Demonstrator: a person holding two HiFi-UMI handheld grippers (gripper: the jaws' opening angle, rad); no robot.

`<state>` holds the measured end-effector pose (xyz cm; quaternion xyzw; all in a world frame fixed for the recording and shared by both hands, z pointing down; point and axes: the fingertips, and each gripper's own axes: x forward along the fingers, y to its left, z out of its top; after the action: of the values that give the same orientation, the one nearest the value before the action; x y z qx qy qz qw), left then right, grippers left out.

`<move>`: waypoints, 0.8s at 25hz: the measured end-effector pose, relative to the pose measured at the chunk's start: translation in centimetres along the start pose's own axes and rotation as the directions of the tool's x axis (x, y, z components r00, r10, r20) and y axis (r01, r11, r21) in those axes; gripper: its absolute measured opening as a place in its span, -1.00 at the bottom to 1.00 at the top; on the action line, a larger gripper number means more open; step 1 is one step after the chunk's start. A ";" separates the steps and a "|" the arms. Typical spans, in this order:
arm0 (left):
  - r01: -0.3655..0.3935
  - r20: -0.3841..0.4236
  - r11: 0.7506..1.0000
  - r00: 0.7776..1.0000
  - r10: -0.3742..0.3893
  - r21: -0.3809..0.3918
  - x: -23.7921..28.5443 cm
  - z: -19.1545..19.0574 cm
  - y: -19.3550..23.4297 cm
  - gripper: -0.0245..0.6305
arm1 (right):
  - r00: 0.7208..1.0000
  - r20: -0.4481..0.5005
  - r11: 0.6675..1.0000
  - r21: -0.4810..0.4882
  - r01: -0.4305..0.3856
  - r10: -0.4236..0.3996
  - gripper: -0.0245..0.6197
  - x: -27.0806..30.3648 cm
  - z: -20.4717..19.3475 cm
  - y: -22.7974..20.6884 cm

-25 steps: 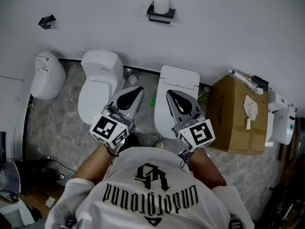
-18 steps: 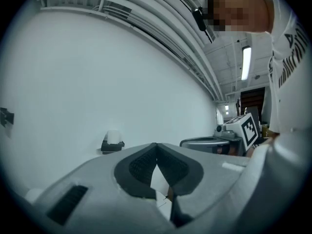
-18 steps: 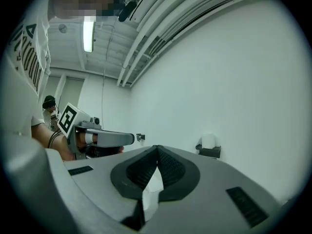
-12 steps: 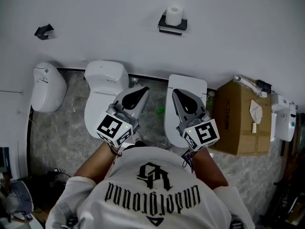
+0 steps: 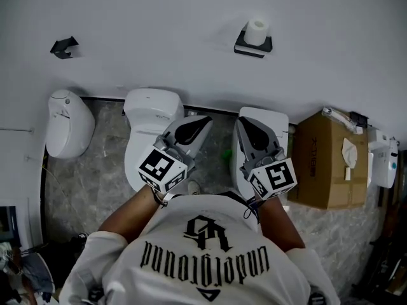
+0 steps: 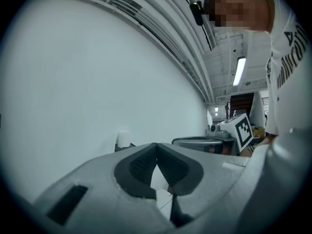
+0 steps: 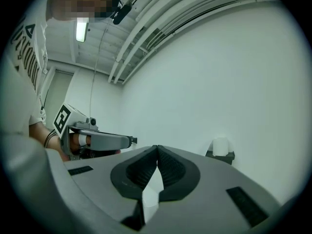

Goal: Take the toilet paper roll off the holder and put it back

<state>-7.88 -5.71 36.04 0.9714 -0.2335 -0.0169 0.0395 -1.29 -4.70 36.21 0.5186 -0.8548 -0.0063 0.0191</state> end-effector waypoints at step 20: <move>-0.033 -0.016 0.999 0.999 0.033 0.000 7.2 -0.5 6.4 -0.88 | 0.999 -0.018 0.999 0.014 0.031 -0.030 -0.91 5.8 -0.7 -9.1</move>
<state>-4.31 -14.61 37.02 0.9675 -0.2493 -0.0084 0.0418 4.18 -14.04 36.78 0.5317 -0.8466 0.0040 0.0229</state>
